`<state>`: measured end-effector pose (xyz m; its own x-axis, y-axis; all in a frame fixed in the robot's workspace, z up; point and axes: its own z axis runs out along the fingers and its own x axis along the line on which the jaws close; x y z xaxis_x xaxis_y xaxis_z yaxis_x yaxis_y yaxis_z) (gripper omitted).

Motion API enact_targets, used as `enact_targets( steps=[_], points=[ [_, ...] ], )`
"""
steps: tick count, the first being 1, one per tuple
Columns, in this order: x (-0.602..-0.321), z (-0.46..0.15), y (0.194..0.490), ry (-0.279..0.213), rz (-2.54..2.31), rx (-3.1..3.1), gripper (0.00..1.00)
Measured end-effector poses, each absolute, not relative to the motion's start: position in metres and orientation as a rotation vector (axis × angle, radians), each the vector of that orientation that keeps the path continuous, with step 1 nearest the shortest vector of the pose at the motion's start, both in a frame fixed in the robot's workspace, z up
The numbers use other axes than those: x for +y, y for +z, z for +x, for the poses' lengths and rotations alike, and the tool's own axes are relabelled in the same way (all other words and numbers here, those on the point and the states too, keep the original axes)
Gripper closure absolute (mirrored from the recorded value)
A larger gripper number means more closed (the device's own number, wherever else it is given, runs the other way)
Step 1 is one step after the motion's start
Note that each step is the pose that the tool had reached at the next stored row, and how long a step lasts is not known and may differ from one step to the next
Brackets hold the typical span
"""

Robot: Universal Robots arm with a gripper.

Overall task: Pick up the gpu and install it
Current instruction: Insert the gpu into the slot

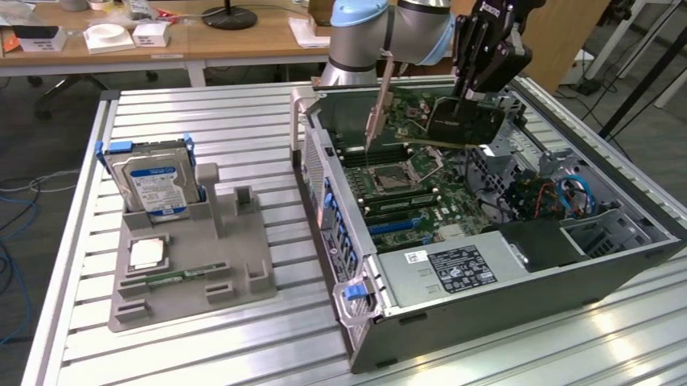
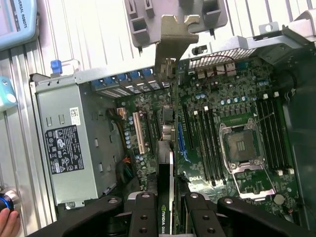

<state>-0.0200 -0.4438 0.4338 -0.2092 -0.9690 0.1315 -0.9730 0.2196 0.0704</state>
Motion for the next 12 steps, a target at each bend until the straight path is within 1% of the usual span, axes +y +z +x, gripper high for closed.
enact_targets(
  steps=[6,7,12],
  points=[
    [-0.4423,-0.0203,0.4315,0.047,1.896,-2.318,0.74],
    [-0.4423,-0.0203,0.4288,0.054,1.907,-2.318,0.74],
    [-0.4422,-0.0203,0.4287,-0.046,1.962,-2.347,0.74]
  ],
)
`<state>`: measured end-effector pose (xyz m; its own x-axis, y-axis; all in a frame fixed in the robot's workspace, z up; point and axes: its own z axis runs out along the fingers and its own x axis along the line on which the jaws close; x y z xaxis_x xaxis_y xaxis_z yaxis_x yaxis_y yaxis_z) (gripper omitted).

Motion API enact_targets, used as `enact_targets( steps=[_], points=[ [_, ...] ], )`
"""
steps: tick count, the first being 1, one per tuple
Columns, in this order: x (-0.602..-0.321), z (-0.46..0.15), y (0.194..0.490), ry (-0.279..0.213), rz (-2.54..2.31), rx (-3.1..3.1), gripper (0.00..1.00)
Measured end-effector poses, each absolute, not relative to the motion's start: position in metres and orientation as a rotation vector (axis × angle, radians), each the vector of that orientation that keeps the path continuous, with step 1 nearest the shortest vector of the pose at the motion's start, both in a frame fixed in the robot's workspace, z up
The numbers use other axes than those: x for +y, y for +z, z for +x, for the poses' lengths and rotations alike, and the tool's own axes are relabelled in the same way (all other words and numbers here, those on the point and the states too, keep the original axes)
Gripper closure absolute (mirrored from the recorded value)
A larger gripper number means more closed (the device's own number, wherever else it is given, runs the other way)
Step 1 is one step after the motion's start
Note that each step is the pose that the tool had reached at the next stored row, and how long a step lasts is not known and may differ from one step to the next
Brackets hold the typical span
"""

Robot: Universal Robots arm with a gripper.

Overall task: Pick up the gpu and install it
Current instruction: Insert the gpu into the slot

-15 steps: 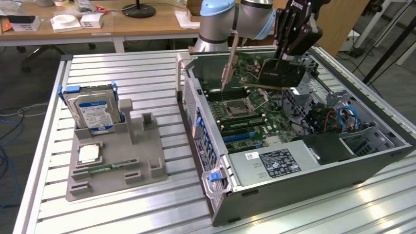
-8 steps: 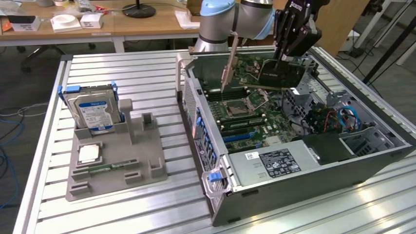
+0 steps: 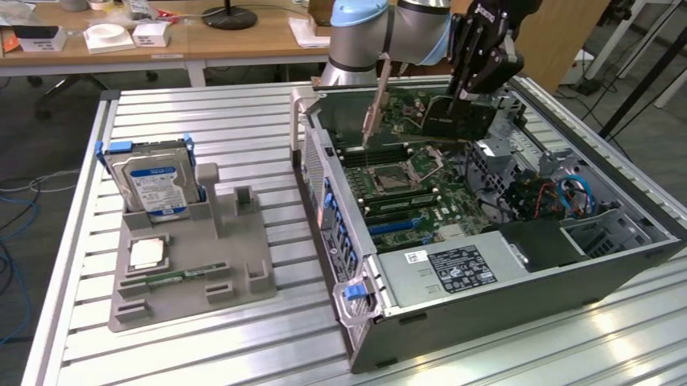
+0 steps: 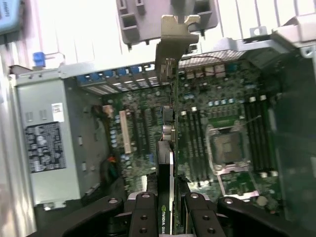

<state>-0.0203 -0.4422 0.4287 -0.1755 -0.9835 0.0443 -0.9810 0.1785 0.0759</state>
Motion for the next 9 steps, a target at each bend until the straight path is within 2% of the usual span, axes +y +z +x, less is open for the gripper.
enact_targets(
  steps=[9],
  points=[
    [-0.4422,-0.0202,0.4287,-0.242,2.051,-2.398,0.74]
  ],
)
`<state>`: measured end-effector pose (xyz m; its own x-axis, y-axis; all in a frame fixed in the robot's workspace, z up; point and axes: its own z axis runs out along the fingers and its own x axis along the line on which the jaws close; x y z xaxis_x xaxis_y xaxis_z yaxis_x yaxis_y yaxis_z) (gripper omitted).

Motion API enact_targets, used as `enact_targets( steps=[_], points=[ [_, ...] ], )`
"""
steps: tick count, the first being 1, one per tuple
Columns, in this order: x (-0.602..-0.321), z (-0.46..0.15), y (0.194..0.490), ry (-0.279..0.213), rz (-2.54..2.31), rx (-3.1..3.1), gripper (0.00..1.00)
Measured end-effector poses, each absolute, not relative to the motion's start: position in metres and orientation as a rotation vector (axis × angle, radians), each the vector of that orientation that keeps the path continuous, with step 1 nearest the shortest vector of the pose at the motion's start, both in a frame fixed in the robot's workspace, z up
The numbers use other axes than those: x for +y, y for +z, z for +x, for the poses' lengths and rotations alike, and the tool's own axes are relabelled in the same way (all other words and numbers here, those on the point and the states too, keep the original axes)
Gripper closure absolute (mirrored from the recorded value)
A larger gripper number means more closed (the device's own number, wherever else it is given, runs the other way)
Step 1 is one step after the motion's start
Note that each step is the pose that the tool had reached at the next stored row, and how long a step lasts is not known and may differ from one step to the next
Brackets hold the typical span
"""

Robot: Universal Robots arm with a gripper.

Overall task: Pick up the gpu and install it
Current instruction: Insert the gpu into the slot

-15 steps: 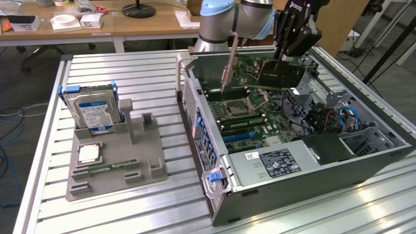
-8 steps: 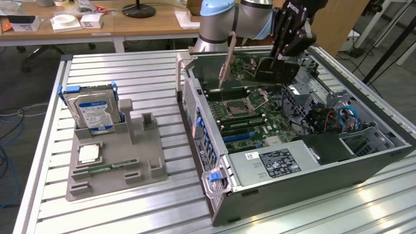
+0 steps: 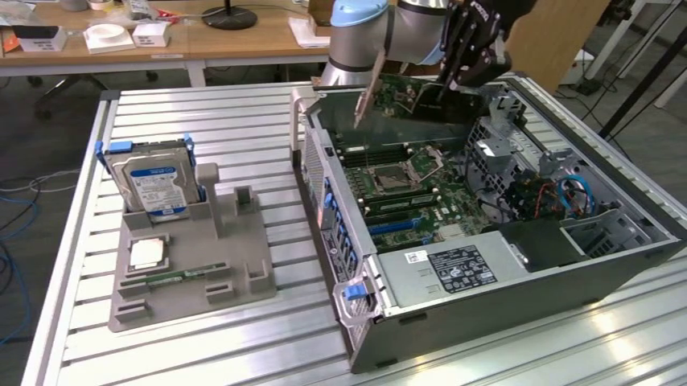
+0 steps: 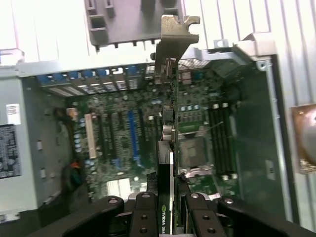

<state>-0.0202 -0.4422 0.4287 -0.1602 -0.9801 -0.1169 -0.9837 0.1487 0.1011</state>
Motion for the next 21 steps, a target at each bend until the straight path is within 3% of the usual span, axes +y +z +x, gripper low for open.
enact_targets(
  steps=[6,18,21],
  points=[
    [-0.4422,-0.0201,0.4286,0.354,-1.981,2.292,0.74],
    [-0.4406,-0.0202,0.4275,0.366,-2.091,2.201,0.74],
    [-0.4404,-0.0201,0.4269,0.340,-2.120,2.192,0.74]
  ],
)
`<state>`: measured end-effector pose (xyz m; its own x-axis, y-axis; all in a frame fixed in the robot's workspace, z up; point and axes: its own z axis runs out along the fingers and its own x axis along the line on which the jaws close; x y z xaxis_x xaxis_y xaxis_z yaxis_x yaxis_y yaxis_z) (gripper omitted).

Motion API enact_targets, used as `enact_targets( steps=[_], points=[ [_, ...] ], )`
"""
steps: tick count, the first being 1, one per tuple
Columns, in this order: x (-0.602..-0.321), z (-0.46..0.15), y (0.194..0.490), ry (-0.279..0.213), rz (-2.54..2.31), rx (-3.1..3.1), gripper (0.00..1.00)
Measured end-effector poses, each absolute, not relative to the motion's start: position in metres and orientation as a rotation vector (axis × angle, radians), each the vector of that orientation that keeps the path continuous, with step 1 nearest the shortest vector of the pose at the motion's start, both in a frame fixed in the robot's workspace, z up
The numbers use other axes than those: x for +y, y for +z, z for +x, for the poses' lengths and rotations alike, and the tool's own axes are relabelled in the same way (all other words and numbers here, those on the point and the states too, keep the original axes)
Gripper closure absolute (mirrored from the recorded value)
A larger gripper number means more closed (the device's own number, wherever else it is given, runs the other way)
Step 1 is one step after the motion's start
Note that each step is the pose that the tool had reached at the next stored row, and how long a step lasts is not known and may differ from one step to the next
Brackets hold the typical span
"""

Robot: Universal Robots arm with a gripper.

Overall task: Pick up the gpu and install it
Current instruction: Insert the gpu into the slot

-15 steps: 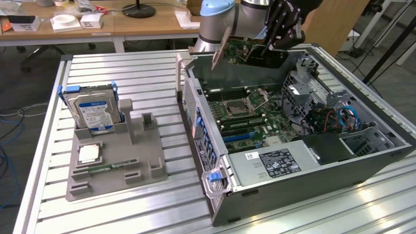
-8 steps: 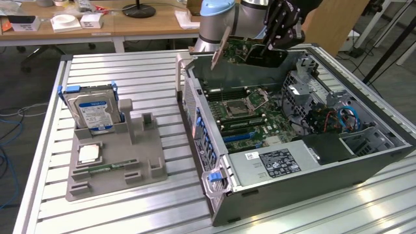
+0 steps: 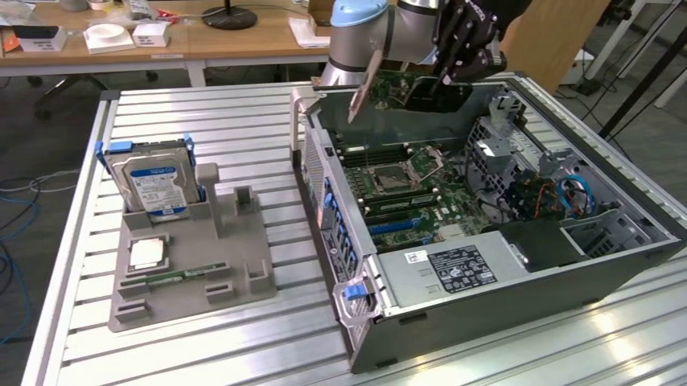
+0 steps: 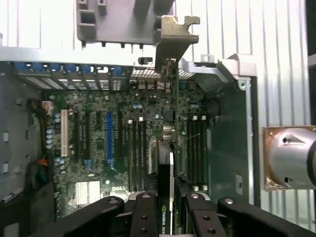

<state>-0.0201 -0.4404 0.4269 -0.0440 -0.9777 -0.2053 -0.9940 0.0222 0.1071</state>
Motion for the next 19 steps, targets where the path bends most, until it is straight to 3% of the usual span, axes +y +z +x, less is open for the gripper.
enact_targets(
  steps=[7,19],
  points=[
    [-0.4395,-0.0200,0.4263,0.203,-2.145,2.202,0.74],
    [-0.4384,-0.0193,0.4192,0.104,-2.157,2.215,0.74]
  ],
)
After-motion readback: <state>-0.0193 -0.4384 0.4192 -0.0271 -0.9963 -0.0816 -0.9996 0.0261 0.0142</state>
